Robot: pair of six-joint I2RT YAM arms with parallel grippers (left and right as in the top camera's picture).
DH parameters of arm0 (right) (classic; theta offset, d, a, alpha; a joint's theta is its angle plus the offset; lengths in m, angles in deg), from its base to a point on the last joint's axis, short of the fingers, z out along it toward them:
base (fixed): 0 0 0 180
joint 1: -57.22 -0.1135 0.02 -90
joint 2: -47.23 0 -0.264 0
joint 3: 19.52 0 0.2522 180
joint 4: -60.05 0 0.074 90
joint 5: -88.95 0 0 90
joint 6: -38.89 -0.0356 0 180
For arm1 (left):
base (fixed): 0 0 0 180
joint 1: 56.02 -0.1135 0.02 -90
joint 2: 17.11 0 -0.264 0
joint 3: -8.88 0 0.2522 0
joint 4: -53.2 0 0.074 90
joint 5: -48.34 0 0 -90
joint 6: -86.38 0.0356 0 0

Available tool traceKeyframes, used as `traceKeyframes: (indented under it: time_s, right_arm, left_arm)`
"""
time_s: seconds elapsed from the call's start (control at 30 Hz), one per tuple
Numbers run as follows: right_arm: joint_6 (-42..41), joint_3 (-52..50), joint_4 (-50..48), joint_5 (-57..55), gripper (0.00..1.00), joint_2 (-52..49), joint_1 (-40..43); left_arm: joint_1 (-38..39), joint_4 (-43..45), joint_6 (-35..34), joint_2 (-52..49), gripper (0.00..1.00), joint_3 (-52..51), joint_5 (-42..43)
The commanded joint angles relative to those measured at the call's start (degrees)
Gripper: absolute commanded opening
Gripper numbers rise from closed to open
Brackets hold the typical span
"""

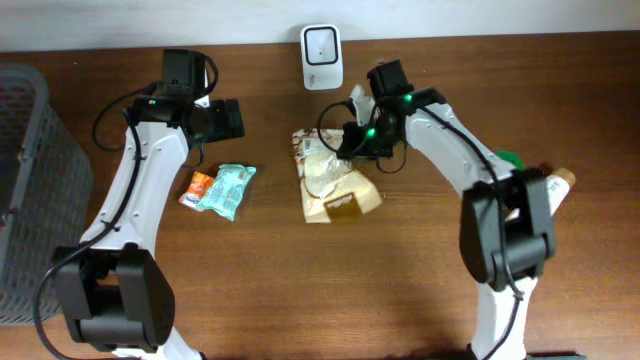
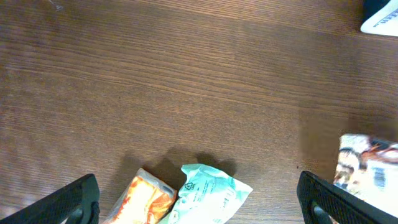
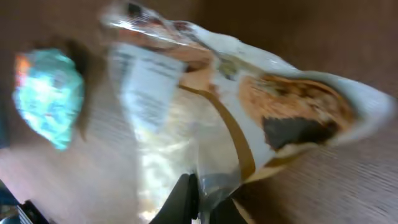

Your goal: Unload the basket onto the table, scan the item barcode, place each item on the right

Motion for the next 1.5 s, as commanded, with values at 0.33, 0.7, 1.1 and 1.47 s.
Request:
traceKeyframes:
  time_s: [0.33,0.7,1.1,1.47]
  right_arm:
    - [8.90,-2.60,8.48,14.56,0.53,-4.94,4.39]
    - [6.21,-9.81,5.11,14.49,0.55,-4.94,0.39]
    - [1.14,-12.68,-2.40,14.49,0.54,-4.94,0.33]
    - [-4.61,-12.72,-4.24,14.12,0.53,-4.94,-0.15]
  left_arm:
    - [-0.04,0.11,0.92,0.02,0.99,0.15,0.48]
    - [1.25,-2.40,0.72,-0.85,0.00,-5.33,16.33]
    - [12.31,10.84,-2.69,-6.05,0.00,-20.63,15.45]
    - [12.33,10.14,-0.68,-9.57,0.00,-20.65,21.77]
